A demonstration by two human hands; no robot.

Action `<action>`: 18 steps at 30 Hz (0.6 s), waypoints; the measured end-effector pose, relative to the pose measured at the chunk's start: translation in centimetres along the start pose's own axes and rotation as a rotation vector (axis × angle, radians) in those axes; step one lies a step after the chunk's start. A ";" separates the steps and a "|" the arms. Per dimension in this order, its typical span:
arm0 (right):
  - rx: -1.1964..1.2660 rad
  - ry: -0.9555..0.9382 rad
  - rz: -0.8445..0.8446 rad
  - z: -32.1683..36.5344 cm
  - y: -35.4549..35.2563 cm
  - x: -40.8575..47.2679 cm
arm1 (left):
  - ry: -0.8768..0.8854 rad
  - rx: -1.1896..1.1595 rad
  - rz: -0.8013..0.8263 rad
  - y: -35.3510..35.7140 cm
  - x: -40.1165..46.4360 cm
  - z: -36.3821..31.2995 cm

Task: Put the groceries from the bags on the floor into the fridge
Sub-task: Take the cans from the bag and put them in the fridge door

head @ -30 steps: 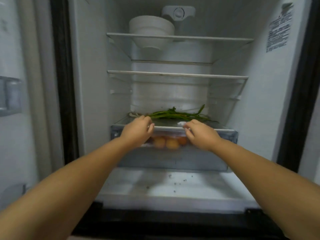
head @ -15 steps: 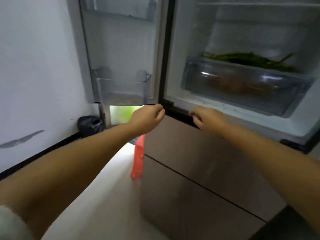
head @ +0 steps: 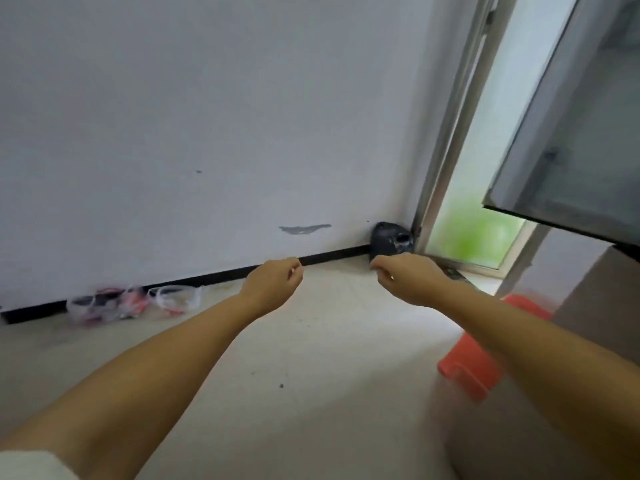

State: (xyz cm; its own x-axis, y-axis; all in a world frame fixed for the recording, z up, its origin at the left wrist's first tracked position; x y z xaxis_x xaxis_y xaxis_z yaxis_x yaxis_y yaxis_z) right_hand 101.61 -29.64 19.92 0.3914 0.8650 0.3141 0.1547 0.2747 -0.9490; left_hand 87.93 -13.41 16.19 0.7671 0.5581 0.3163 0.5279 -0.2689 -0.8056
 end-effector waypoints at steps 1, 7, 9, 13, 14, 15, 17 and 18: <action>0.021 -0.025 0.009 2.9 1.0 2.1 | -0.028 0.026 -0.001 -1.7 -0.4 3.3; 0.084 -0.133 0.098 19.0 7.1 12.6 | -0.200 0.133 -0.017 -10.9 -2.8 20.5; 0.106 -0.162 0.137 23.0 9.1 15.2 | -0.264 0.161 -0.035 -13.2 -3.3 25.5; 0.107 -0.218 0.229 29.3 13.5 19.9 | -0.374 0.184 -0.047 -15.8 -4.0 34.1; 0.110 -0.230 0.249 30.6 14.7 21.2 | -0.390 0.181 -0.046 -16.1 -4.0 36.2; 0.114 -0.245 0.262 32.0 15.8 22.6 | -0.404 0.172 -0.044 -16.3 -3.9 38.2; 0.123 -0.279 0.277 34.6 18.1 25.9 | -0.449 0.151 -0.039 -16.6 -3.2 42.6; 0.129 -0.292 0.284 35.8 19.2 27.8 | -0.474 0.145 -0.039 -16.8 -2.5 44.7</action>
State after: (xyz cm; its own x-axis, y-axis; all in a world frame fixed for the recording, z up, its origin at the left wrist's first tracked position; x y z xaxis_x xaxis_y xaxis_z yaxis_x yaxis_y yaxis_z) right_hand 82.93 14.68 9.49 0.1260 0.9913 0.0368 -0.0440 0.0426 -0.9981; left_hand 60.82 24.79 6.56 0.4795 0.8703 0.1123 0.4714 -0.1475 -0.8695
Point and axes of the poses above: each hand's wrist, its own x-axis towards the middle knuckle, its own y-axis out of the palm, z = x × y, the point moved 8 cm from there along x, towards the middle knuckle, and after that the axes turned 9 degrees about -z, right-handed, at the moved point
